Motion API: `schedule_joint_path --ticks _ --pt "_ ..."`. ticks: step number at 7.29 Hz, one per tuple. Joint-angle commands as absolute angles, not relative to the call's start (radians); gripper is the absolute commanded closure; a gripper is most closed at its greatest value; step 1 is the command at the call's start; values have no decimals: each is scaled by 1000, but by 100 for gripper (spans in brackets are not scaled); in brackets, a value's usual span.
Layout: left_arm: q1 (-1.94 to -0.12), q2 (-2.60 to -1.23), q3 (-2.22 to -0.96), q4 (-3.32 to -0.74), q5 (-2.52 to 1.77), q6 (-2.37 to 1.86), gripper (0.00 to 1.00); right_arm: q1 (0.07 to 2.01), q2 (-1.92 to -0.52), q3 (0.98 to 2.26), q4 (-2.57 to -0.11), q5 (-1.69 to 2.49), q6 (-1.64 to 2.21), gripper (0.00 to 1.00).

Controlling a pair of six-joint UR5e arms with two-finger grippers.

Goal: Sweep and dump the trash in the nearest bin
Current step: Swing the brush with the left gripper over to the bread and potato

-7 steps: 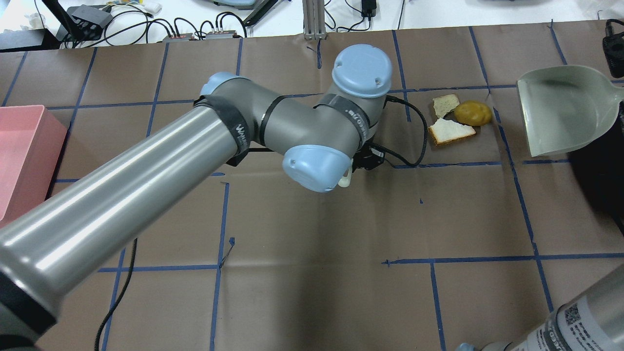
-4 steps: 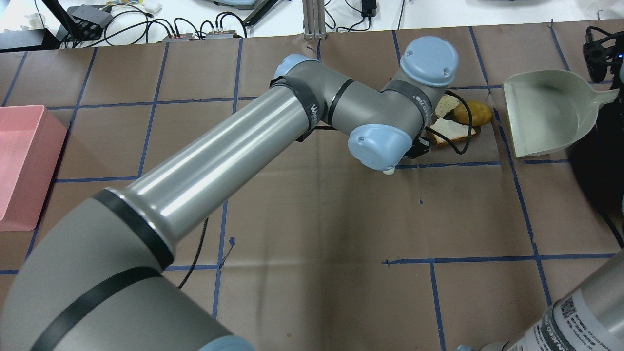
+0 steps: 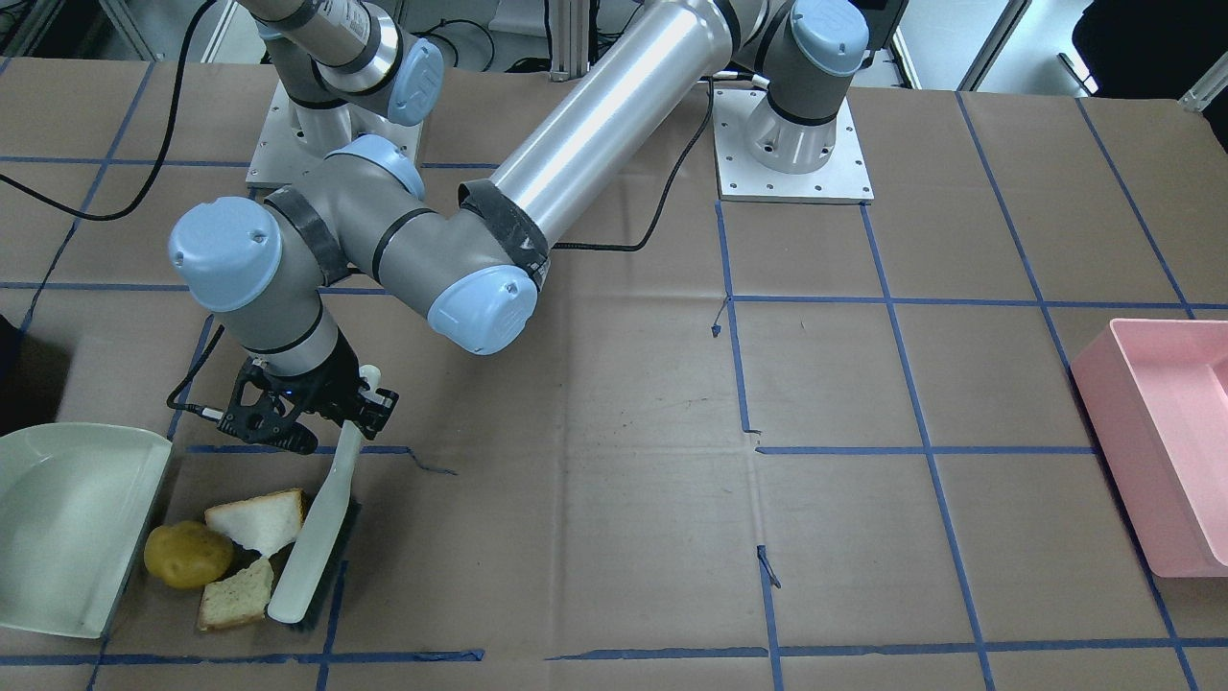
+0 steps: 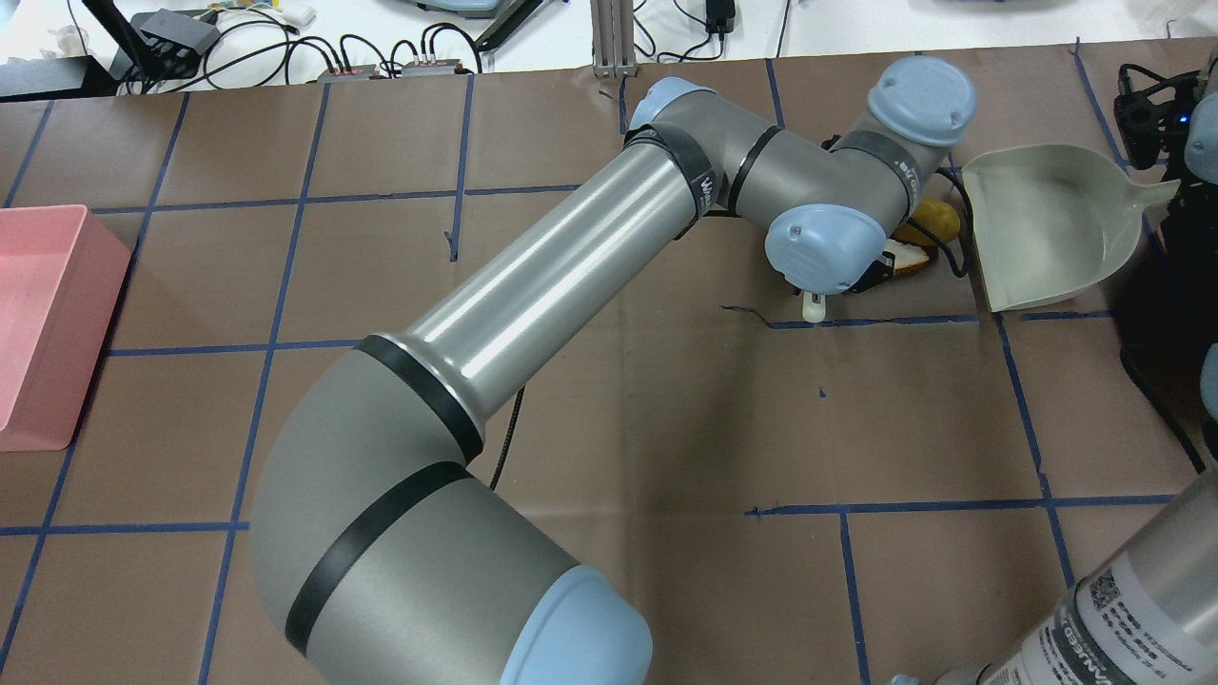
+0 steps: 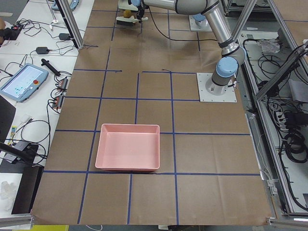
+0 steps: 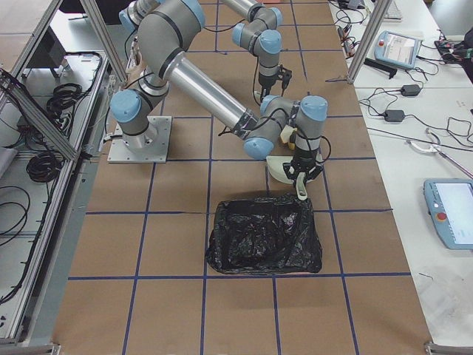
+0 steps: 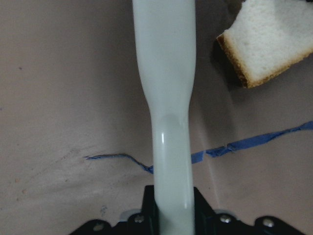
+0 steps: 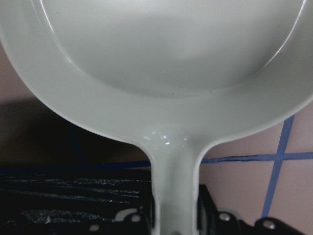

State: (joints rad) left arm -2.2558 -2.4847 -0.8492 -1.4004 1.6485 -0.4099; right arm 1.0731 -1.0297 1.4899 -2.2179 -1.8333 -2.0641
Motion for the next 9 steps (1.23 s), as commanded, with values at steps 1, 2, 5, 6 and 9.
schedule_joint_path --ticks 1,2,5,6,9 --pt "-2261 -2525 -784 -1448 1677 -474 100 1088 -1014 1488 -2238 -1822 -2088 100" --pt "-2264 -2529 -772 -1448 1677 -485 100 1088 -993 1483 -2250 -1822 -2095 100" --pt "-2292 -2606 -665 -1489 1674 -503 100 1088 -989 1483 -2252 -1822 -2097 100" --pt "-2296 -2608 -663 -1512 1671 -506 100 1086 -991 1483 -2252 -1822 -2097 100" --pt "-2316 -2625 -650 -1493 1596 -563 100 1089 -991 1485 -2250 -1819 -2100 100"
